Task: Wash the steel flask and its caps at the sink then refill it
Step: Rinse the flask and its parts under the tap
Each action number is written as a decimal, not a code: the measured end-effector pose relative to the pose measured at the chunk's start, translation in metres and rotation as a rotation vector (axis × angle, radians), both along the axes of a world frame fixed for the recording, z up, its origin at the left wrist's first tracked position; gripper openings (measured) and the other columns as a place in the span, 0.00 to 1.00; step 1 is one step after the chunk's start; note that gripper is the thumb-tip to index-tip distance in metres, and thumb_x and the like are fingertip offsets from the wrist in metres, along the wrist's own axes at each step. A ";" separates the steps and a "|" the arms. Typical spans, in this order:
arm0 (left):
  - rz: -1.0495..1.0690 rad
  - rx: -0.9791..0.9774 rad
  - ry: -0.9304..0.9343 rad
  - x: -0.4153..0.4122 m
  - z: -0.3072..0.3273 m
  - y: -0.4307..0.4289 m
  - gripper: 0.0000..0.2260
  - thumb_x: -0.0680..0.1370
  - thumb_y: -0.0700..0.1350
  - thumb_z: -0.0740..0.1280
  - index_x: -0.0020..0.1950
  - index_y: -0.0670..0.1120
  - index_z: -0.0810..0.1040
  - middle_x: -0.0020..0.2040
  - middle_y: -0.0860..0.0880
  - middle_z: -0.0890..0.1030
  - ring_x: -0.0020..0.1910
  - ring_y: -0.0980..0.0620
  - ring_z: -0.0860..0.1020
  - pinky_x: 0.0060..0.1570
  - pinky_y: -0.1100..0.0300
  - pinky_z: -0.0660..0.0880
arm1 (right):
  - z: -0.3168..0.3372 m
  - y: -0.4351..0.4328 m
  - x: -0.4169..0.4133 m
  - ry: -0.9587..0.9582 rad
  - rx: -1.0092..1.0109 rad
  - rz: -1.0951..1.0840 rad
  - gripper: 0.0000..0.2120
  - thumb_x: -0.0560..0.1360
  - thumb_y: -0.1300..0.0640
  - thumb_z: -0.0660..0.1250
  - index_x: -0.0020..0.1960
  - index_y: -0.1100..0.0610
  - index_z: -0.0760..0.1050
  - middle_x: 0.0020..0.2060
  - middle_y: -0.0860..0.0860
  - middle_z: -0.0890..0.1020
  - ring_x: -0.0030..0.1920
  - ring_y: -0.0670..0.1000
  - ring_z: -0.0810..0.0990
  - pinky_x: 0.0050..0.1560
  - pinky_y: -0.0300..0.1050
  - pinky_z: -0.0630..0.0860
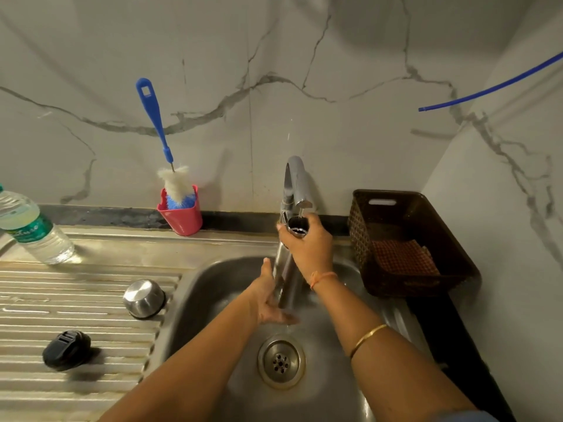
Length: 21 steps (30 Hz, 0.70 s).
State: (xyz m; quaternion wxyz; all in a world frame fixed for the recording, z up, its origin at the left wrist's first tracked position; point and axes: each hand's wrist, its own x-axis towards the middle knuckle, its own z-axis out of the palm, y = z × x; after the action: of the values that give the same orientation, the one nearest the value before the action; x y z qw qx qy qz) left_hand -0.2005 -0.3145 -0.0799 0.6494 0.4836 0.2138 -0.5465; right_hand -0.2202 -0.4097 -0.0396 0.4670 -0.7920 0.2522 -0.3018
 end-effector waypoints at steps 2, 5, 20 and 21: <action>0.004 0.229 -0.148 0.003 -0.005 0.008 0.29 0.80 0.60 0.56 0.76 0.44 0.58 0.75 0.38 0.59 0.72 0.34 0.60 0.68 0.37 0.61 | 0.000 0.001 -0.001 0.047 -0.046 0.054 0.15 0.72 0.50 0.71 0.52 0.59 0.74 0.43 0.51 0.82 0.44 0.49 0.82 0.45 0.39 0.79; -0.065 0.394 -0.417 0.016 -0.022 0.017 0.27 0.77 0.40 0.62 0.75 0.45 0.60 0.71 0.39 0.64 0.68 0.37 0.65 0.66 0.41 0.66 | 0.001 0.004 0.000 0.015 -0.114 0.084 0.15 0.72 0.51 0.71 0.52 0.59 0.74 0.44 0.51 0.82 0.43 0.48 0.81 0.46 0.40 0.80; -0.412 0.282 -0.939 0.029 0.002 0.116 0.31 0.59 0.53 0.82 0.57 0.53 0.71 0.53 0.48 0.76 0.51 0.49 0.78 0.46 0.54 0.80 | -0.044 -0.015 -0.038 0.010 1.171 -0.194 0.24 0.72 0.48 0.70 0.63 0.59 0.69 0.57 0.59 0.76 0.58 0.59 0.75 0.62 0.59 0.72; -0.322 0.268 -0.958 0.029 0.007 0.117 0.32 0.57 0.56 0.82 0.56 0.54 0.72 0.54 0.48 0.77 0.52 0.48 0.78 0.49 0.51 0.80 | -0.047 -0.011 -0.041 -0.003 1.250 -0.206 0.24 0.73 0.48 0.68 0.63 0.58 0.68 0.57 0.59 0.75 0.59 0.60 0.74 0.62 0.60 0.72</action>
State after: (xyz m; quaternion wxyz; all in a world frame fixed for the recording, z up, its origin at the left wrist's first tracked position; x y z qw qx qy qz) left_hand -0.1712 -0.1971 -0.0731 0.5145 0.7851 -0.1162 -0.3247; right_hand -0.2607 -0.4208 -0.0866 0.8104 -0.3406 0.4550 -0.1420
